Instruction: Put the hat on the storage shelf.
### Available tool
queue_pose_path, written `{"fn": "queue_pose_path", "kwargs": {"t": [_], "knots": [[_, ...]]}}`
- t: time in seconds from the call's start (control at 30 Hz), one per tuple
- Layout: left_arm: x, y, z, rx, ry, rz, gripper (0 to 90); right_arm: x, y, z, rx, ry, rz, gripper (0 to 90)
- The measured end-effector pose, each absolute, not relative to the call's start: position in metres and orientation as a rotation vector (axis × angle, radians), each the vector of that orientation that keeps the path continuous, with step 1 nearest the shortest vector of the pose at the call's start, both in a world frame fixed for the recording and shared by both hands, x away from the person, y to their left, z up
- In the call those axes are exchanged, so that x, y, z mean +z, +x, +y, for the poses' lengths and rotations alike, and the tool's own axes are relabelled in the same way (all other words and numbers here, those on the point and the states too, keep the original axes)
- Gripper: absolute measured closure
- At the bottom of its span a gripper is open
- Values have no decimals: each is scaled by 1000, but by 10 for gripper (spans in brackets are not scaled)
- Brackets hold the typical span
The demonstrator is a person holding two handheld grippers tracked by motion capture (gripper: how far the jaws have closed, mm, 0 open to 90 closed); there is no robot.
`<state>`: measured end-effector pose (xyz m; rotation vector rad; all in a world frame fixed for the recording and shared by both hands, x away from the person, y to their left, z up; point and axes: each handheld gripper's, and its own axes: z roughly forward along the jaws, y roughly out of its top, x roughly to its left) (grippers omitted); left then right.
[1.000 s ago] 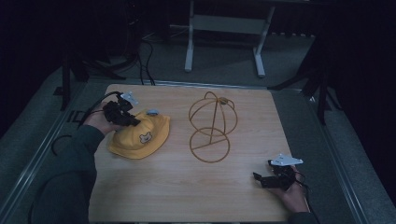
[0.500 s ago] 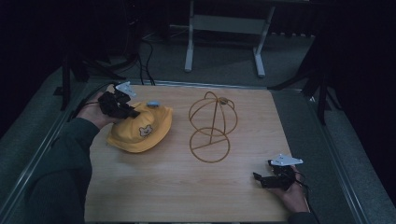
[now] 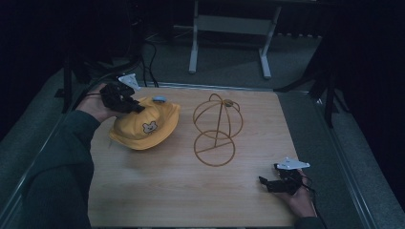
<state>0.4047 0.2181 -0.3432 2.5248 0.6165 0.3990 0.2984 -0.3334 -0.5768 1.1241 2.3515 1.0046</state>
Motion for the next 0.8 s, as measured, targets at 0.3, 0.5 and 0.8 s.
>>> {"fn": "queue_pose_path", "kwargs": {"t": [0.3,0.5,0.8], "knots": [[-326,403,218,426,2496,595,825,-577,298,-333,1007,1126,2350,118],[-318,401,216,433,2483,573,825,-577,298,-333,1007,1128,2350,118],[-308,397,216,439,2459,554,825,-577,298,-333,1008,1127,2350,118]]}}
